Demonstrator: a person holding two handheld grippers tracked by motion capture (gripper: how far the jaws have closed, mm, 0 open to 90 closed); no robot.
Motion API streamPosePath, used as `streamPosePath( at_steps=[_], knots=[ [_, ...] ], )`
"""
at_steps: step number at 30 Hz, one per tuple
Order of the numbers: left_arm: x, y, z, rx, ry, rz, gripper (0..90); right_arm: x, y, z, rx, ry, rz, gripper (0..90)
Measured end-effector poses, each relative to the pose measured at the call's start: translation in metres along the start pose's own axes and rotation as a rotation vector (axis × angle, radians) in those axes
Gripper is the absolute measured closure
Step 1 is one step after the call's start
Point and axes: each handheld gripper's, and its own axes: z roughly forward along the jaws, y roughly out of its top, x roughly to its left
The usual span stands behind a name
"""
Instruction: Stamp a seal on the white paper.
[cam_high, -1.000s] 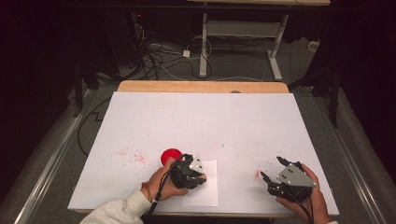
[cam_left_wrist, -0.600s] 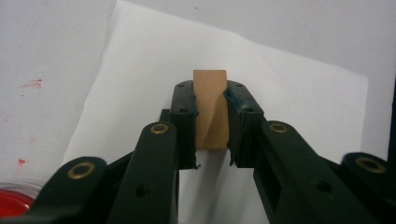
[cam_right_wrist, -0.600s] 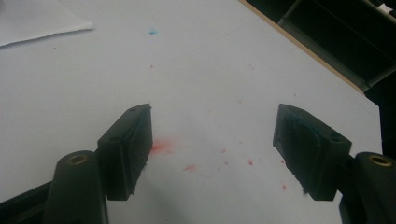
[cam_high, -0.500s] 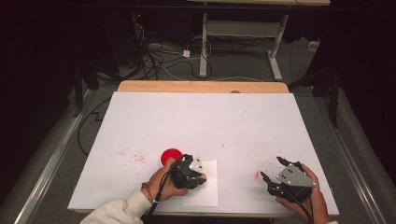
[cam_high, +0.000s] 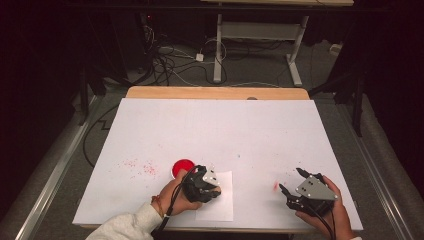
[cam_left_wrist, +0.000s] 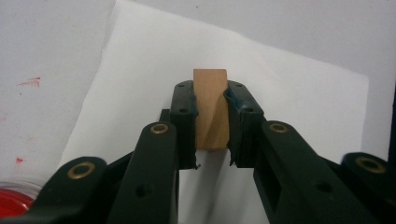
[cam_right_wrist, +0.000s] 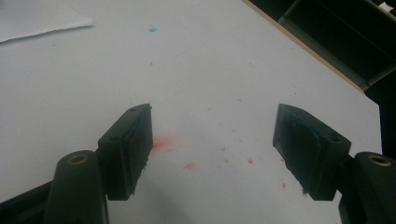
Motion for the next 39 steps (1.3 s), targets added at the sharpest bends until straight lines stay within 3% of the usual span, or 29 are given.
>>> streamPosePath(
  at_steps=[7,11,18,24,39],
  knots=[
    [0.002,-0.003,0.000,-0.020,-0.015,-0.005,73.5,0.001,0.000,0.001,0.003,0.001,0.000,29.3],
    [-0.003,0.000,-0.003,-0.015,0.007,0.034,73.5,0.002,0.001,0.001,0.001,0.002,-0.004,29.2],
    [0.005,-0.002,-0.022,-0.093,0.021,0.008,73.4,0.000,0.000,0.000,0.000,-0.001,0.001,29.3],
    [0.005,-0.004,-0.029,-0.087,0.049,0.014,73.4,0.001,0.001,-0.001,-0.004,-0.002,-0.003,29.3],
    [0.011,-0.012,-0.057,-0.132,0.092,-0.005,73.4,-0.001,0.001,-0.003,-0.009,-0.003,-0.001,29.3]
  ],
)
